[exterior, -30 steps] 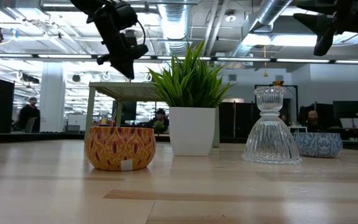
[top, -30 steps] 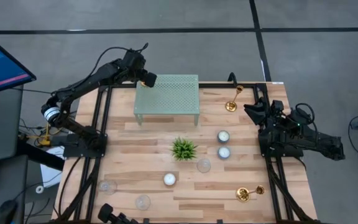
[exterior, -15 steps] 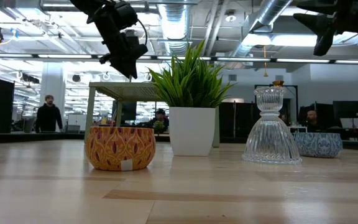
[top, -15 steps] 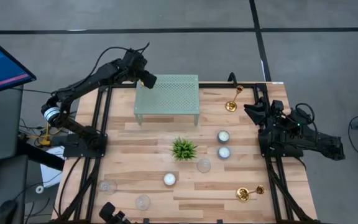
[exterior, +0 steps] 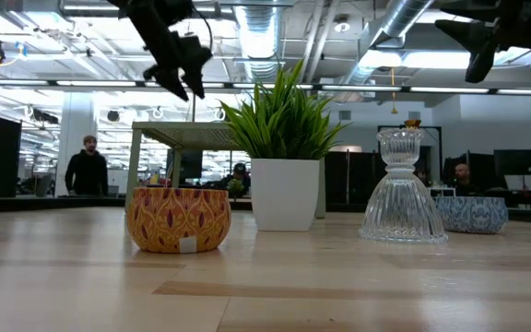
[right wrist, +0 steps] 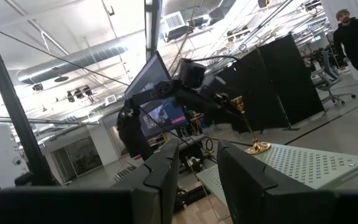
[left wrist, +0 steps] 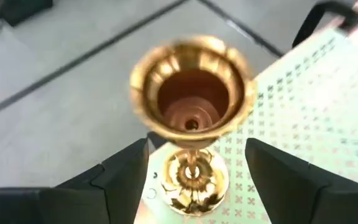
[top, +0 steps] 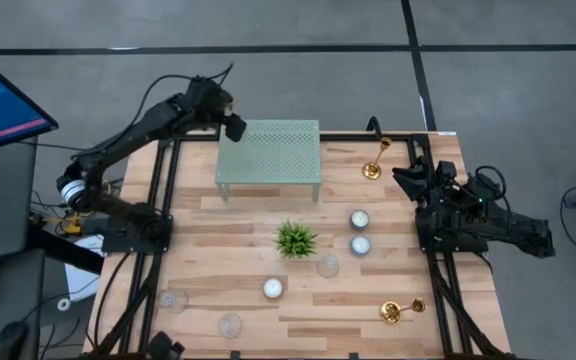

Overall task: Pick & Place candle stick holders
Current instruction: Put the top gold candle holder on the shelf aligned with the other gold candle holder

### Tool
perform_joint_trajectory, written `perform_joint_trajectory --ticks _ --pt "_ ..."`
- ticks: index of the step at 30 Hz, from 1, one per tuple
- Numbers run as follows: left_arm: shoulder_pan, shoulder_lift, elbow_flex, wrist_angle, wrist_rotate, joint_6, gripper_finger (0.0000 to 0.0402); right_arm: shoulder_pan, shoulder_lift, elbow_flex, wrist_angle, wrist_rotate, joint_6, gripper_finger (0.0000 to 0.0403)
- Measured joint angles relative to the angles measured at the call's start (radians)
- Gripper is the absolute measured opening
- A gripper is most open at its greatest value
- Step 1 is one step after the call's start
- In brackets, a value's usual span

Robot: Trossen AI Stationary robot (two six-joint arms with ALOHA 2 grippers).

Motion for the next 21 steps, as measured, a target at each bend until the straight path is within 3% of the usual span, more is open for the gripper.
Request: perform_joint_trajectory --ticks 4,12,21 --pt "0.0 -0.07 0.0 0.0 0.011 0.0 0.0267 0.0 0.0 0.0 0.0 0.0 -0.019 0.0103" --pt "-0.002 -0.112 0.0 -0.092 0.135 -0.04 0.0266 0.0 0.0 0.0 0.0 0.0 -0.026 0.0103" --pt "-0.098 -0.184 0.0 -0.236 0.27 -0.112 0.0253 0.001 0.0 0.004 0.021 0.001 -0.046 0.0103"
